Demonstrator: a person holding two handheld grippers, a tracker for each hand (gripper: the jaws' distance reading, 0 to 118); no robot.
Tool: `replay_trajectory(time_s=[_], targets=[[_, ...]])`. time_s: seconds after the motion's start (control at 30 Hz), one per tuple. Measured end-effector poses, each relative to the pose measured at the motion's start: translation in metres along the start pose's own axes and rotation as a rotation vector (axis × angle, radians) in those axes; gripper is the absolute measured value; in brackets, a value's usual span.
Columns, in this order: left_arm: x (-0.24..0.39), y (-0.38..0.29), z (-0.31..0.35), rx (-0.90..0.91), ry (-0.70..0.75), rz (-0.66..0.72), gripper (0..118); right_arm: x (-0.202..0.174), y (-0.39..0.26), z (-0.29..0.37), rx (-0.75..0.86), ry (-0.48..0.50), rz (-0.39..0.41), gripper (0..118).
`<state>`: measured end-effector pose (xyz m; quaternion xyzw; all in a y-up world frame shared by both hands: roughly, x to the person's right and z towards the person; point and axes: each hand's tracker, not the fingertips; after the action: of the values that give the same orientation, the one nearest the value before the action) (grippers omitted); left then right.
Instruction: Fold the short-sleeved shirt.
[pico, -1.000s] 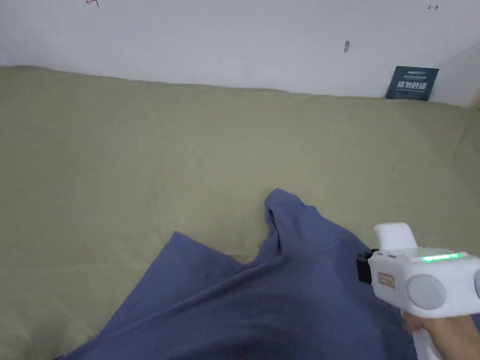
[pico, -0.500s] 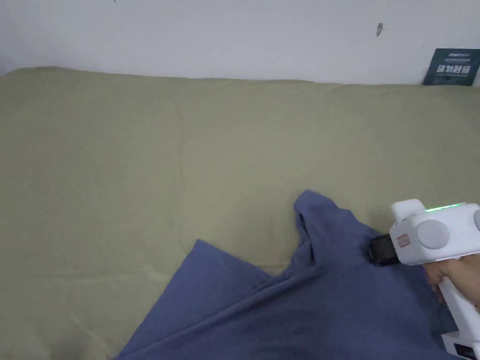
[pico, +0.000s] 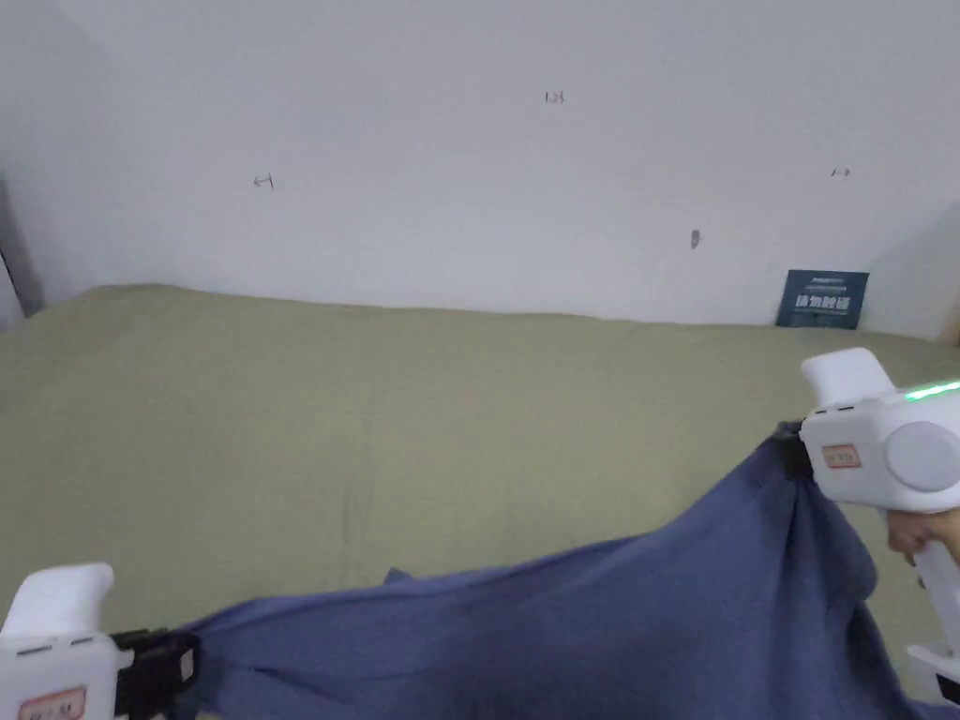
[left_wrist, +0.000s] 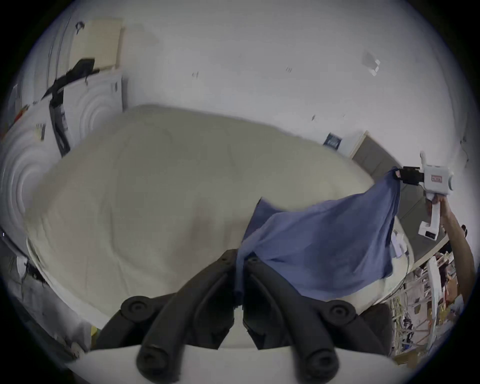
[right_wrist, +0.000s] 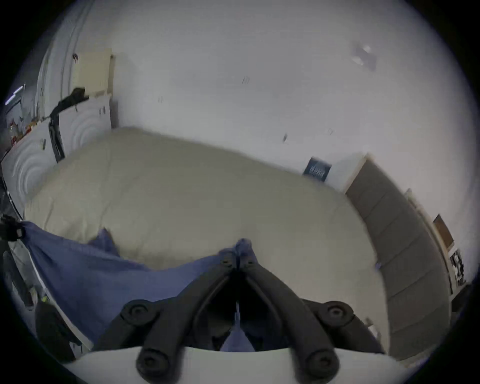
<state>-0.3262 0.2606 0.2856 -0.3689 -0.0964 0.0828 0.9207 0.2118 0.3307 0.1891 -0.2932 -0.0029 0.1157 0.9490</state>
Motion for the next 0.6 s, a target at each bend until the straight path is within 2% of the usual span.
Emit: replay_trajectory(time_s=[0.13,0.27,0.43,0.6], targets=[[0.032,0.064,0.027,0.081,-0.002,-0.03,4,0.033,0.04,0.093,0.146,-0.078,-0.044,0],[0.06,0.13,0.048,0.17,0.063,-0.081,4,0.069,0.065,0.158,0.238,-0.158,-0.1,0],[0.091,0.195,0.065,0.221,0.119,-0.132,4,0.099,0.086,0.192,0.295,-0.202,-0.149,0],[0.113,0.234,0.068,0.238,0.164,-0.14,4,0.107,0.109,0.186,0.319,-0.227,-0.173,0]])
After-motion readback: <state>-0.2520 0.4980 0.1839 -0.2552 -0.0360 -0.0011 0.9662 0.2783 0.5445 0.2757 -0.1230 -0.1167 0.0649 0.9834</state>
